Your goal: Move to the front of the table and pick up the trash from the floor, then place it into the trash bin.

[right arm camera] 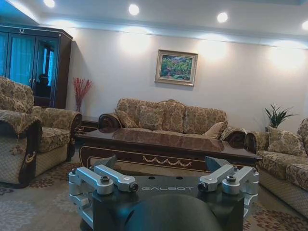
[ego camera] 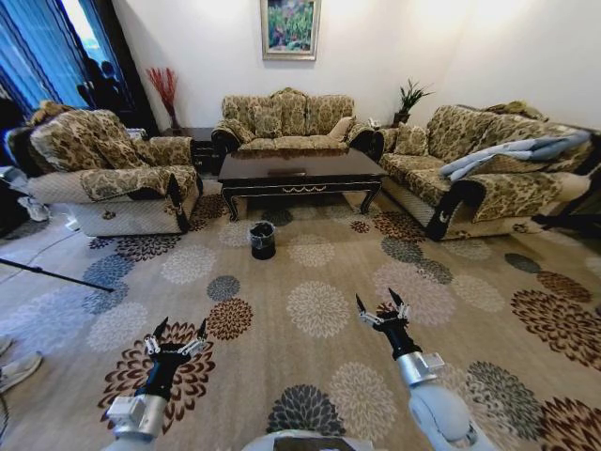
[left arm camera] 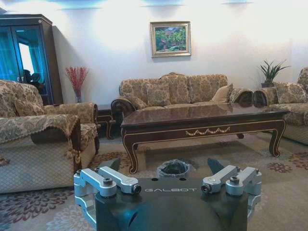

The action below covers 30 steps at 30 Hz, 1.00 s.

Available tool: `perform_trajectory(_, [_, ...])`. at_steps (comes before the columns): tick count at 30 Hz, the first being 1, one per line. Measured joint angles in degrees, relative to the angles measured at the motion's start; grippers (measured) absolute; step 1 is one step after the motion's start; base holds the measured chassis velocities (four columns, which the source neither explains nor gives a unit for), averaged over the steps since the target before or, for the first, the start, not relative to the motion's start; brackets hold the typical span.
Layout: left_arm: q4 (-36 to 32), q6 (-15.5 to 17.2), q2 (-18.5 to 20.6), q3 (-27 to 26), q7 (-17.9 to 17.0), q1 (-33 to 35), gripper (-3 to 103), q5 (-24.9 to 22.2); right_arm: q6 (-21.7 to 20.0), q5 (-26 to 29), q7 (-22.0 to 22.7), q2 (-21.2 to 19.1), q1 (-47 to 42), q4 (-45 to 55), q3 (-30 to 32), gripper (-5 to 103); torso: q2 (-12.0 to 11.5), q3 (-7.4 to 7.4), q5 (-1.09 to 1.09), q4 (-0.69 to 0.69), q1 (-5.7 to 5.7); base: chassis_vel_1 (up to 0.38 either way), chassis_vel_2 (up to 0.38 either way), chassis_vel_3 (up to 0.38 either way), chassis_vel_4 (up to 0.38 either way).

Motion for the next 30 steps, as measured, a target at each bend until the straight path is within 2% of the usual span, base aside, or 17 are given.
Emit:
perform_trajectory(17, [0.00,0.00,0.00,0.00,0.00,0.00,100,0.00,0.00,0.00,0.00,0.00,0.00,0.00,0.00,100,4.80,2.67,0.00,0.00,2.14,0.000,0.000,0.000,0.000])
perform_trajectory(30, [0.00,0.00,0.00,0.00,0.00,0.00,100,0.00,0.00,0.00,0.00,0.00,0.00,0.00,0.00,100,4.87,2.74,0.00,0.00,2.16,0.000,0.000,0.000,0.000])
